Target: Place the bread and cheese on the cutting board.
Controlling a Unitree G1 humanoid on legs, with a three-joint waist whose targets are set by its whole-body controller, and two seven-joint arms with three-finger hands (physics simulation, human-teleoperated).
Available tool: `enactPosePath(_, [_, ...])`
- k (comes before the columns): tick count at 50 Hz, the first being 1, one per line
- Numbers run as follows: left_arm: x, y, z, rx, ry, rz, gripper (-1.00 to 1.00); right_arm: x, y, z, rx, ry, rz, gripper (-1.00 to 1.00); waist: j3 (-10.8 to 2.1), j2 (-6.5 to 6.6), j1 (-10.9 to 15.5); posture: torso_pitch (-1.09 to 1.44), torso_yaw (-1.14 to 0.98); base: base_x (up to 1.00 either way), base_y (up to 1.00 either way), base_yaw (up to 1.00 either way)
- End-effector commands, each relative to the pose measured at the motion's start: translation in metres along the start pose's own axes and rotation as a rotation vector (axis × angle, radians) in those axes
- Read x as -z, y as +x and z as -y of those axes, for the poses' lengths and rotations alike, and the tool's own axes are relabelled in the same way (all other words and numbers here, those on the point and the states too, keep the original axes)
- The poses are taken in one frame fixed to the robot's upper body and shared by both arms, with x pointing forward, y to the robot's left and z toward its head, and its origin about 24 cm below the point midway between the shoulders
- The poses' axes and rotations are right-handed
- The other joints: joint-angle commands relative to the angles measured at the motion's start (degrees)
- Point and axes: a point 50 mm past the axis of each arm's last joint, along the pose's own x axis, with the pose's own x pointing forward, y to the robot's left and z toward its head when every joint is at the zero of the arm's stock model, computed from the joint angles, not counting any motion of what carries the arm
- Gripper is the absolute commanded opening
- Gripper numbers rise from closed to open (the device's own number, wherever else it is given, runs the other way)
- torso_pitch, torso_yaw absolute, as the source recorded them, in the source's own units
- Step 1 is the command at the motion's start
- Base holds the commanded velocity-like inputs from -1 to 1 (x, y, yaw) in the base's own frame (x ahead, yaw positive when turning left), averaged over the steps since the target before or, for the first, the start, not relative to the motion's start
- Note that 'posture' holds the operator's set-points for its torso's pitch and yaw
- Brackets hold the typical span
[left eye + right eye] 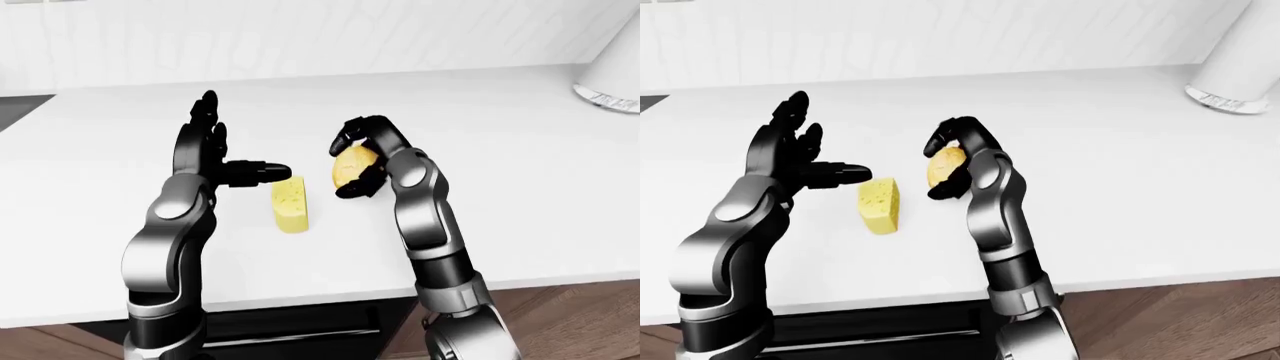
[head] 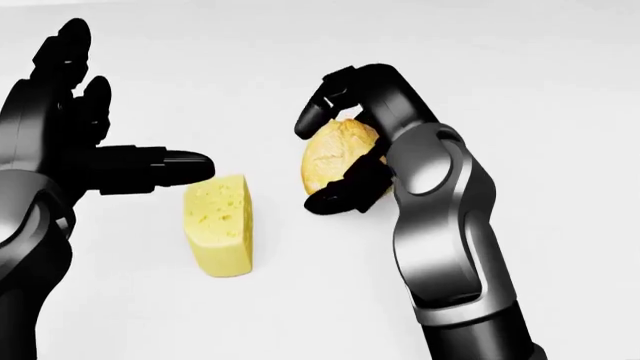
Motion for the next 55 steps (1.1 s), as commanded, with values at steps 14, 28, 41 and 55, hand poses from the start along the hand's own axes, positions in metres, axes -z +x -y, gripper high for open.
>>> enactPosePath(14, [-0.035, -0.013, 0.007, 0.089, 0.057, 0.123, 1.00, -0.029, -0.013, 0.025, 0.046, -0.010, 0.054, -1.00, -0.85, 0.19, -0.1, 0.00, 0.00, 0.00, 0.00, 0.00])
enactPosePath(28, [-0.032, -0.032, 0.015, 0.269, 0.264, 0.110, 1.00, -0.046, -0.020, 0.047, 0.087, -0.010, 0.065, -1.00, -0.30, 0.27, 0.0, 0.00, 0.00, 0.00, 0.00, 0.00])
enactPosePath(41, [-0.019, -0.032, 0.022, 0.354, 0.337, 0.060, 1.00, -0.044, -0.022, 0.049, 0.094, -0.009, 0.062, -1.00, -0.29, -0.15, 0.2, 0.00, 0.00, 0.00, 0.00, 0.00])
enactPosePath(55, [-0.007, -0.023, 0.034, 0.408, 0.415, 0.034, 1.00, -0.042, -0.022, 0.047, 0.093, -0.006, 0.064, -1.00, -0.51, -0.57, 0.4, 0.00, 0.00, 0.00, 0.00, 0.00])
